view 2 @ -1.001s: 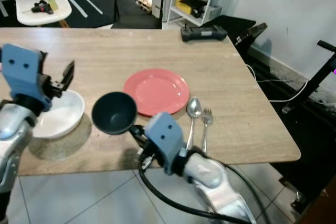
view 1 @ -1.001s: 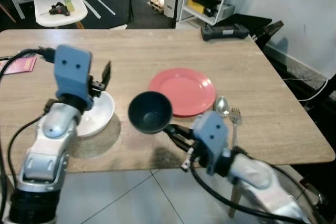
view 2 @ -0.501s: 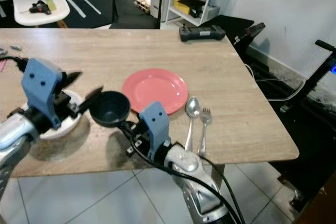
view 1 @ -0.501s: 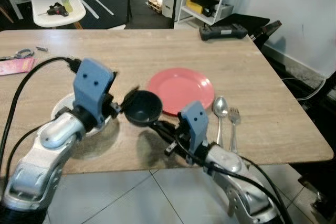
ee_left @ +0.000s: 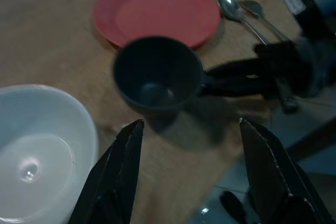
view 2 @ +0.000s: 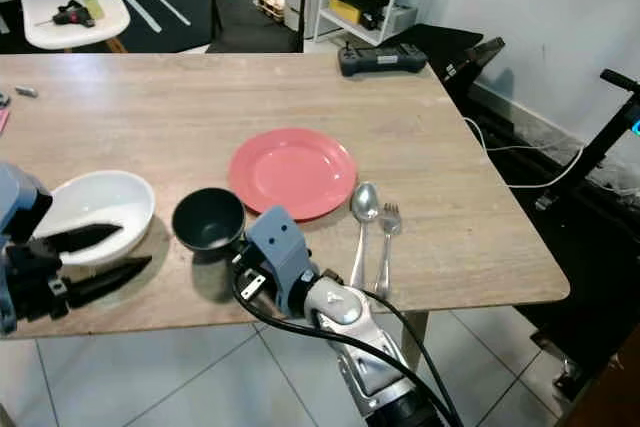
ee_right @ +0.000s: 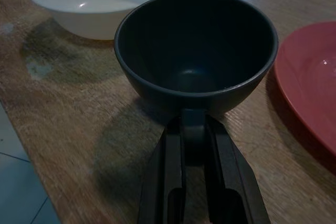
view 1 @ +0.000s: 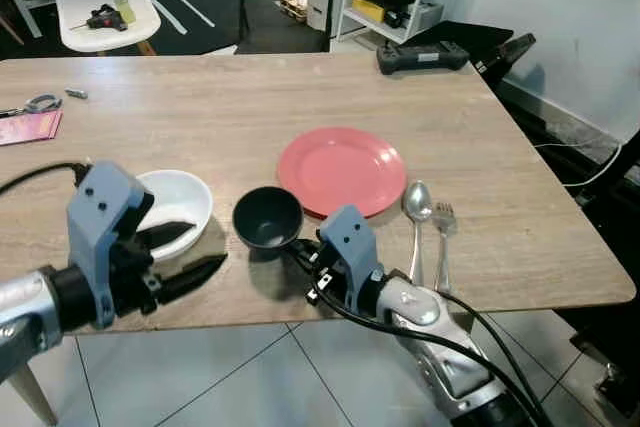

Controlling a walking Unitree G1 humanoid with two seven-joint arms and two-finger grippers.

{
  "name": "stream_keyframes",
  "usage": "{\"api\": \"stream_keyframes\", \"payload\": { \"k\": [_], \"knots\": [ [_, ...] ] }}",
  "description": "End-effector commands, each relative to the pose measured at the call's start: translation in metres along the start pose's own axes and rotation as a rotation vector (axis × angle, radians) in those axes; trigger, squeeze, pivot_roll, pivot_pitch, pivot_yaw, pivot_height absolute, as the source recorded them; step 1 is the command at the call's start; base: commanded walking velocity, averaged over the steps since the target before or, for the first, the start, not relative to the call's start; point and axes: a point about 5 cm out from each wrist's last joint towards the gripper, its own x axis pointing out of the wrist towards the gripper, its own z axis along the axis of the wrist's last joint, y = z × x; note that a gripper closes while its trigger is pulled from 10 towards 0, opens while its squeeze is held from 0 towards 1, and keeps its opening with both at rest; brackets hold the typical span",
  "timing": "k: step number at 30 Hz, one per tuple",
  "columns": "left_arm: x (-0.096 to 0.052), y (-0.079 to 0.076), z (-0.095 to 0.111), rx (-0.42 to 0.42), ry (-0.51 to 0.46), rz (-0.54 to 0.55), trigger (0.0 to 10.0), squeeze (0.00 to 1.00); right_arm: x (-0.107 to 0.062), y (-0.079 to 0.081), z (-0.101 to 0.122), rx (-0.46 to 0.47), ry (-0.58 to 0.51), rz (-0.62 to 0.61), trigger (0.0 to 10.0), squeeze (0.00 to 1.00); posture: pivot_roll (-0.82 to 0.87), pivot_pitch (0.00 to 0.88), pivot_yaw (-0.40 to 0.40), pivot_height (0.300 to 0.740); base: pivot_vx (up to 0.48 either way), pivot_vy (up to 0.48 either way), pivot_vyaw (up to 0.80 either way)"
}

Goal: Setting the table

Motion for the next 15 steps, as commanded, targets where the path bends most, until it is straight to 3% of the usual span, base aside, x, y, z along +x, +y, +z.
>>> {"api": "stream_keyframes", "payload": {
  "k": [1,7,8,15],
  "knots": [
    [-0.001,-0.005,-0.003,-0.004,0.023,-0.024,10.0,0.0,0.001,0.003,-0.013,0.011,0.056,0.003,10.0,0.0,0.05,0.074,0.064,0.74,0.0,0.0,0.0],
    [-0.004,-0.005,-0.009,-0.024,0.055,-0.013,10.0,0.0,0.001,-0.004,-0.005,-0.01,0.019,-0.042,10.0,0.0,0.05,0.073,0.06,0.74,0.0,0.0,0.0],
    [-0.003,-0.003,-0.009,-0.026,0.054,-0.009,10.0,0.0,0.0,-0.009,0.0,-0.016,-0.005,-0.074,10.0,1.0,0.05,0.072,0.06,0.74,0.0,0.0,0.0],
    [0.0,-0.006,-0.01,-0.036,0.056,-0.018,10.0,0.0,-0.013,-0.02,0.026,-0.03,-0.108,-0.135,10.0,1.0,0.04,0.073,0.062,0.74,0.0,0.0,0.0]
  ]
}}
